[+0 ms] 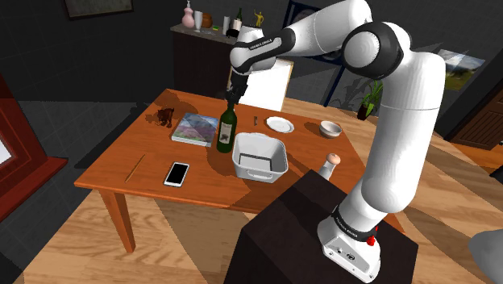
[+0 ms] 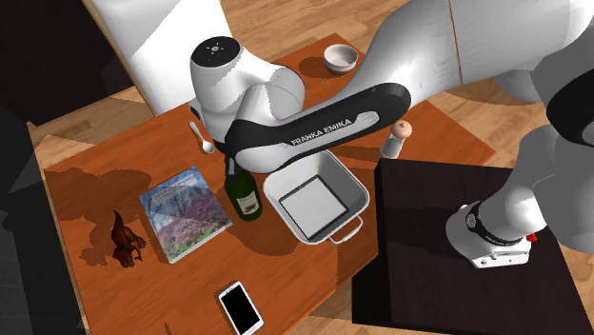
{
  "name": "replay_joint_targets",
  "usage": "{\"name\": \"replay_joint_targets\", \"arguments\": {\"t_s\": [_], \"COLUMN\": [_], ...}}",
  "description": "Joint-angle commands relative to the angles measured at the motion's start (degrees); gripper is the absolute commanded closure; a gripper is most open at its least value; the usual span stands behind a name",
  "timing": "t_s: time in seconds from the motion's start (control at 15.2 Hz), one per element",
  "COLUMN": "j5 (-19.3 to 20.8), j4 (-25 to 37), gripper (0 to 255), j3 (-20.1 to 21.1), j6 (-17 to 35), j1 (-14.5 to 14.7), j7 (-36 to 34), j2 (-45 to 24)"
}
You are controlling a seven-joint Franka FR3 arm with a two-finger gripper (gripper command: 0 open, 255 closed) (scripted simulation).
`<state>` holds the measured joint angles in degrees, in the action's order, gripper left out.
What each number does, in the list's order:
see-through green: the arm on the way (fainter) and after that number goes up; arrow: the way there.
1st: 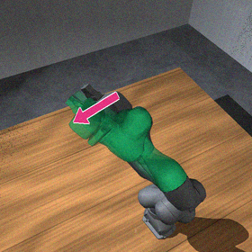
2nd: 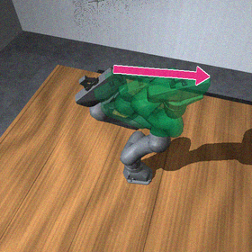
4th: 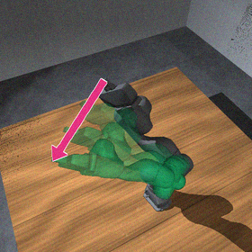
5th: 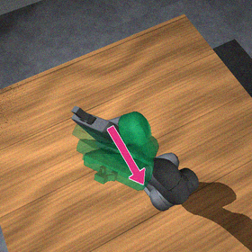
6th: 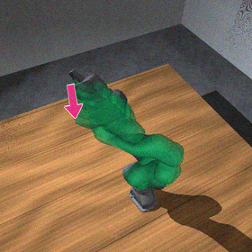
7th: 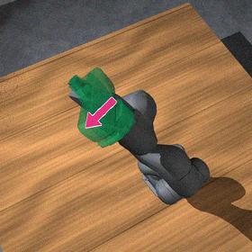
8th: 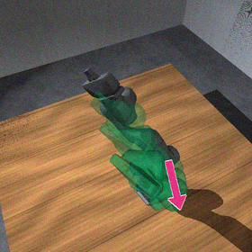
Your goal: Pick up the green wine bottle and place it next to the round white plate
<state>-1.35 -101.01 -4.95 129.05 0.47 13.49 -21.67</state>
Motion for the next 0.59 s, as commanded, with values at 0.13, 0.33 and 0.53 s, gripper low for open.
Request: {"name": "replay_joint_targets", "arguments": {"t_s": [0.13,0.33,0.53], "j5": [0.0,0.0,0.11], "j4": [0.0,0.0,0.96], "gripper": [255,255,255], "j3": [0.0,0.0,-0.05], "j6": [0.0,0.0,-1.95], "j1": [0.0,0.0,0.03], "j7": [0.0,0.0,-0.05], "j2": [-0.01,-0.02,0.97]}}
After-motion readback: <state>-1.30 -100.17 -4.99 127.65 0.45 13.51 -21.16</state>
